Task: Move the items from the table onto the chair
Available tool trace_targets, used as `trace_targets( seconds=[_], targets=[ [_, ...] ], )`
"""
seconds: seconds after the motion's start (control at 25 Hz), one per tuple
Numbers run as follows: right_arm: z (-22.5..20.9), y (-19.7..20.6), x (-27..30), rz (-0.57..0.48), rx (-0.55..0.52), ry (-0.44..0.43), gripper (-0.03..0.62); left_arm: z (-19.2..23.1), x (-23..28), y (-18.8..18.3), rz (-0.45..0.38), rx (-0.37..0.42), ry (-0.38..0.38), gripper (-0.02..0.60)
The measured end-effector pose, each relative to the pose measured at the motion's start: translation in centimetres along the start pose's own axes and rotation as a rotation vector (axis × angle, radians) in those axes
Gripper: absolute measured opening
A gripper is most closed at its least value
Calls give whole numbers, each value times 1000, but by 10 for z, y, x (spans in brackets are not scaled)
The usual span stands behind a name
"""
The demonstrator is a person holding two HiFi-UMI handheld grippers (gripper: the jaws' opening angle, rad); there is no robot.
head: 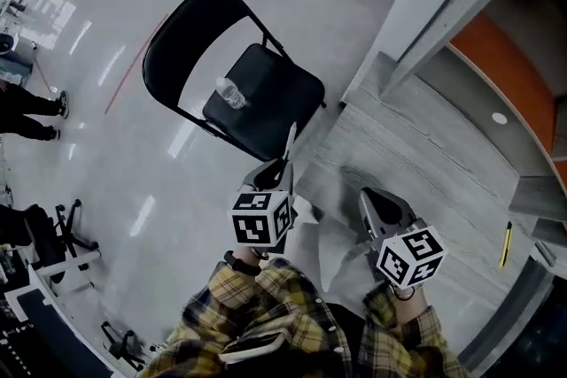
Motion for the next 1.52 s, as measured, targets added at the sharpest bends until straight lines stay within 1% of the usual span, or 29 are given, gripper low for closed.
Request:
trace_targets(
  seconds=[0.16, 0.24, 0.36, 0.56, 0.68, 0.76, 0.92, 1.04, 1.2, 1.36, 1.52],
  targets=[
    [29, -1, 52, 50, -45, -49, 17, 51, 20, 20, 31, -40, -33, 52],
    [39, -1, 82, 79, -73, -82, 17, 75, 37, 31, 45, -72, -47, 52],
    [49, 8, 128, 135, -84, -123, 17, 109, 66, 51, 75, -129, -60, 52],
    [45, 22, 183, 198, -63, -141, 17, 147, 120, 92, 137, -165, -79, 52],
    [43, 21, 208, 211, -53, -156, 17, 165, 151, 115, 149, -215, -83, 52],
    [44, 18, 220, 220, -50, -169, 17, 174, 168, 130, 169, -239, -84, 52],
    [42, 10, 248, 227, -49, -187, 17, 200, 213, 152, 196, -256, -91, 52],
    [41, 7, 254, 225, -47, -182, 17, 215, 239, 167, 223, -250, -108, 52],
    [33, 10, 258, 228, -18, -170, 17, 229, 268, 184, 265, -245, -121, 52],
    [32, 11, 259, 239, -5, -166, 17, 232, 287, 192, 311, -241, -117, 52],
    [36, 11, 258, 242, -11, -169, 17, 231, 293, 197, 339, -260, -108, 54]
  ],
)
Point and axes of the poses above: the fingertips, and each gripper's own axes: x forward along the fingers, z to its left, y out of its underside, the point moved 2 cm from there along -x, backward along the fingers, and after that the axes turned 8 degrees about x, right-handed, at the moved point
